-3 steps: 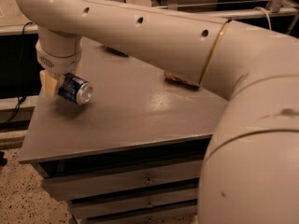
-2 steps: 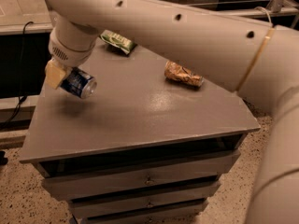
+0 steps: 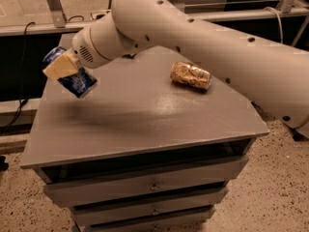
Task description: Place pepsi can upright
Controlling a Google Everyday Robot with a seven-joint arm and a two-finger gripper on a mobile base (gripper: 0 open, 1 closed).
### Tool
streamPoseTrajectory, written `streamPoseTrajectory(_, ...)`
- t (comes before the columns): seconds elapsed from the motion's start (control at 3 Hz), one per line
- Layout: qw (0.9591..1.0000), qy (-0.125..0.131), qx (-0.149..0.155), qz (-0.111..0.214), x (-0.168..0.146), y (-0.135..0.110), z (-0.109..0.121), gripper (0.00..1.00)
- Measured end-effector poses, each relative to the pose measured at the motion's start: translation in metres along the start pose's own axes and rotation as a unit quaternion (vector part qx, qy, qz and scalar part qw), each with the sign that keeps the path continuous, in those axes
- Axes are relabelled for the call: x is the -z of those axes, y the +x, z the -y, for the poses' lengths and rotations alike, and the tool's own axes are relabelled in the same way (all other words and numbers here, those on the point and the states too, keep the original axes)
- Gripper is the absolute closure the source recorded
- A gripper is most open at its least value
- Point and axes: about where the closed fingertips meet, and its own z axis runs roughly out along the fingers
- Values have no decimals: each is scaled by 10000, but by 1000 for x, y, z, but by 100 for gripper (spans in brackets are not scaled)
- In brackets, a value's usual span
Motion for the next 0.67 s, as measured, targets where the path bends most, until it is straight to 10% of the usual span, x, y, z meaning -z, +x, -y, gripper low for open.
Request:
streamPoseTrajectory(0.33, 9949, -179, -165, 977, 18, -12, 10, 100)
streamPoseTrajectory(0.67, 9920, -150, 180, 1238, 36, -14, 7, 100)
